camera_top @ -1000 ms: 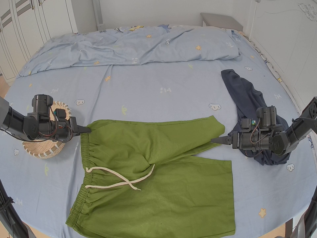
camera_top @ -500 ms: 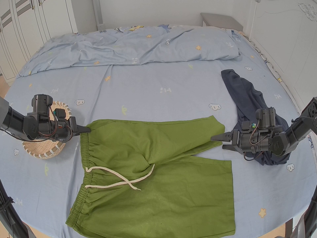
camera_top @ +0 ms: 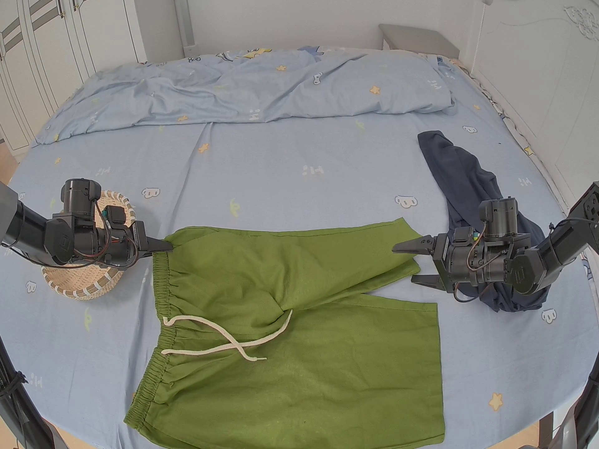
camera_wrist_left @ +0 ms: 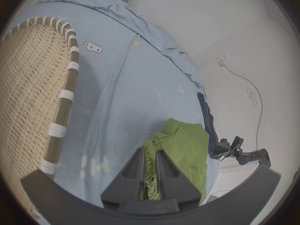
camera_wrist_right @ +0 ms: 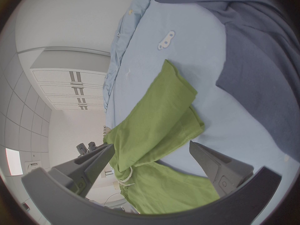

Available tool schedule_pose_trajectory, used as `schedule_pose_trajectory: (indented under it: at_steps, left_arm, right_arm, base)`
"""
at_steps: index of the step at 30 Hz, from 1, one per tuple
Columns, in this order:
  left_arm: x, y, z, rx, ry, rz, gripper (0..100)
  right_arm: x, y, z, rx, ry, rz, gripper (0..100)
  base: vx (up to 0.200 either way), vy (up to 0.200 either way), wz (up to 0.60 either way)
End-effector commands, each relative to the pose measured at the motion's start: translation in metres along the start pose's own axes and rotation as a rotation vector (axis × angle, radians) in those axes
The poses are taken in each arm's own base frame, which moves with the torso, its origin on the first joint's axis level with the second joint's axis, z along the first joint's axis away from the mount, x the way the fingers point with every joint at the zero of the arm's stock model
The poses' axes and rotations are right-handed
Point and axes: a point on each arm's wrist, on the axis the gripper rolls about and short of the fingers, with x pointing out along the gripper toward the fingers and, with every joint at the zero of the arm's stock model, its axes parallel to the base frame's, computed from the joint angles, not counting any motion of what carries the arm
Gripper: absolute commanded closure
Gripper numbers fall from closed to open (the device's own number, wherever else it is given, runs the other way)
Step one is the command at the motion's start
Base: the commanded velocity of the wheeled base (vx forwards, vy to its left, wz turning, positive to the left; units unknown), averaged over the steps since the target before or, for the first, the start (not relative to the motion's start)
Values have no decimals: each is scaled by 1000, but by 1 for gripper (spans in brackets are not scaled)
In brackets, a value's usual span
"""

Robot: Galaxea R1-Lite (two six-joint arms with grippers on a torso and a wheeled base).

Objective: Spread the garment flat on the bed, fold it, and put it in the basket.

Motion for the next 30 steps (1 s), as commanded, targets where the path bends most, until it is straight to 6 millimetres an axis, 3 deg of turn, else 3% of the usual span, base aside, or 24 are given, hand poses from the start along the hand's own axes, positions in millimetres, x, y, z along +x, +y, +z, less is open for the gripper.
schedule_pose_trajectory:
  at_steps: [1,7,13,14,17,21,24,28,30]
  left_arm:
    - [0,0,0,-1,0,0,100]
    - [-1,2,2,-5,-7,4,100]
    - [-2,1,1,-3,-4,3,100]
    - [-2,0,0,-1,-2,1,100]
    - [-1,-2,-1,-2,3,-3,100]
    - [-1,-2,-3,-2,7,-3,100]
    - [-2,-2,-2,-2,5,-2,100]
    - [-4,-3,-2,-1,1,-2,100]
    - [-4,-3,-2,-1,1,-1,100]
  right_arm:
    - [7,-14,-6,2,22,-21,0]
    - [3,-24,-18,-177,3,-9,0]
    - [-8,-24,-8,-232,-62,-5,0]
    - [-25,-6,3,-280,-124,22,0]
    - [-47,19,20,-356,-213,59,0]
    - [-57,43,52,-450,-299,89,0]
    - [-50,55,73,-500,-285,72,0]
    - [-16,33,94,-585,-184,-11,0]
    - [-12,31,98,-590,-168,-22,0]
  base:
    - [0,0,0]
    - [0,0,0]
    - [0,0,0]
    - [0,0,0]
    - [0,0,0]
    - [0,0,0]
    - [0,0,0]
    - [0,0,0]
    - [0,0,0]
